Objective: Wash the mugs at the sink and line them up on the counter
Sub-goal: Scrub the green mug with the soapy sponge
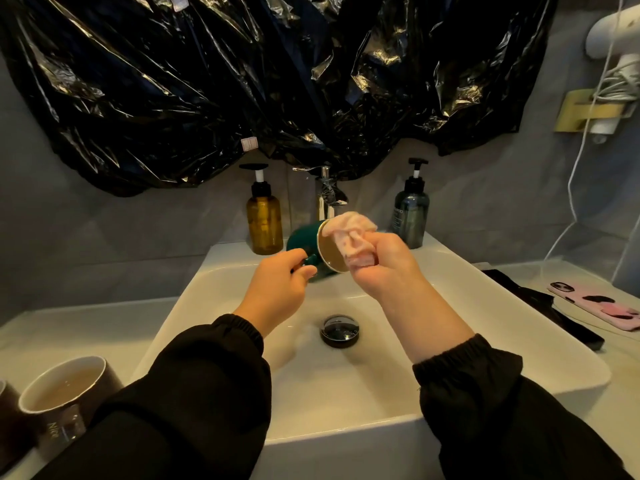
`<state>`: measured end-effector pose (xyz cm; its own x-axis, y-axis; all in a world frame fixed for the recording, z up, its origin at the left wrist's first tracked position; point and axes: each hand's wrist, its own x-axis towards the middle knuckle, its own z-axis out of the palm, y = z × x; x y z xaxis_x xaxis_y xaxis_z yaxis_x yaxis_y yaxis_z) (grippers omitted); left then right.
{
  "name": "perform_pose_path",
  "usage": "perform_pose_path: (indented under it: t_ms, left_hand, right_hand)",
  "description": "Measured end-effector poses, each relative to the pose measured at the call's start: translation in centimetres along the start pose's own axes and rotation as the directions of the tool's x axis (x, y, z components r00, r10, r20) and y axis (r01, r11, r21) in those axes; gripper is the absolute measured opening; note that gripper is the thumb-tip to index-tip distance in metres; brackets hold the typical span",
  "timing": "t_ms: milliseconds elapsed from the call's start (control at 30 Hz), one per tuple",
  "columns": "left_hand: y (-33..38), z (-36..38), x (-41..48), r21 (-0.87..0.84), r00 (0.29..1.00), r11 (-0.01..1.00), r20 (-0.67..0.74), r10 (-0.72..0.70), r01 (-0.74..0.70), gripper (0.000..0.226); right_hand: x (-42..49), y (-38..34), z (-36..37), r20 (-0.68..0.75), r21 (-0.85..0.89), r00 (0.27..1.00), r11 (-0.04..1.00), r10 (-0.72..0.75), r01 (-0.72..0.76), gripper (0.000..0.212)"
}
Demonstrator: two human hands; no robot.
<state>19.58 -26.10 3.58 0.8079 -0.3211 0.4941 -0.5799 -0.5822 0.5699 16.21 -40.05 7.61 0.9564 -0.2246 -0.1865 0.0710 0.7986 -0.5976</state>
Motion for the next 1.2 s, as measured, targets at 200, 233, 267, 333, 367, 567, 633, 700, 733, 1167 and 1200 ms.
perform_pose_path:
  t_ms: [200, 233, 267, 333, 367, 567, 633, 700, 733, 1167, 1200]
  left_hand:
    - [0.0, -1.2, 0.1, -0.104, 0.993, 0.989, 0.066, -0.096, 0.102, 0.021]
    - [0.1, -1.2, 0.1, -0.112, 0.991, 0.987, 0.085, -0.105, 0.115, 0.024]
    - [0.2, -1.1, 0.1, -0.115, 0.989, 0.986, 0.104, -0.107, 0.119, 0.027]
    - [0.4, -1.1, 0.1, -0.101, 0.983, 0.989, 0.162, -0.090, 0.107, 0.031]
    - [0.5, -1.1, 0.0, -0.086, 0.977, 0.992, 0.200, -0.078, 0.096, 0.031]
    - [0.9, -0.4, -0.4, -0.011, 0.966, 0.999, 0.257, -0.027, 0.031, 0.029]
    - [0.8, -0.2, -0.4, 0.002, 0.973, 1.000, 0.230, -0.019, 0.019, 0.028]
    - [0.6, -0.2, -0.4, 0.007, 0.977, 1.000, 0.215, -0.013, 0.012, 0.028]
    - [0.5, -0.3, -0.4, 0.006, 0.976, 1.000, 0.215, -0.012, 0.011, 0.028]
    - [-0.2, 0.6, -0.1, 0.141, 0.973, 0.968, 0.124, 0.193, -0.210, 0.012]
    - [-0.2, 0.7, -0.1, 0.156, 0.968, 0.959, 0.116, 0.220, -0.237, 0.010]
  right_hand:
    - [0.7, -2.7, -2.3, 0.550, -0.729, 0.563, -0.026, -0.617, 0.684, 0.025]
    - [0.9, -2.7, -2.9, 0.739, -0.649, 0.493, -0.289, -0.459, 0.703, 0.023]
    - [1.2, -2.4, -3.4, 0.844, -0.532, 0.476, -0.483, -0.245, 0.696, 0.024]
    - [1.6, -1.3, -3.6, 0.813, -0.338, 0.570, -0.703, 0.117, 0.626, 0.027]
    - [1.8, -0.7, -3.3, 0.747, -0.264, 0.629, -0.774, 0.214, 0.576, 0.029]
    - [1.8, 0.1, -2.5, 0.490, -0.372, 0.845, -0.826, 0.213, 0.423, 0.027]
    - [1.4, 0.4, -2.5, 0.439, -0.378, 0.869, -0.831, 0.228, 0.409, 0.023]
    - [1.4, 0.4, -2.2, 0.439, -0.485, 0.867, -0.751, 0.234, 0.448, 0.013]
    - [1.4, 0.2, -1.9, 0.439, -0.605, 0.870, -0.643, 0.223, 0.470, 0.013]
    - [1.9, 0.0, -2.7, 0.138, -0.415, 0.965, 0.898, 0.221, -0.146, 0.033]
    - [1.8, 0.0, -2.8, 0.155, -0.411, 0.963, 0.901, 0.221, -0.140, 0.037]
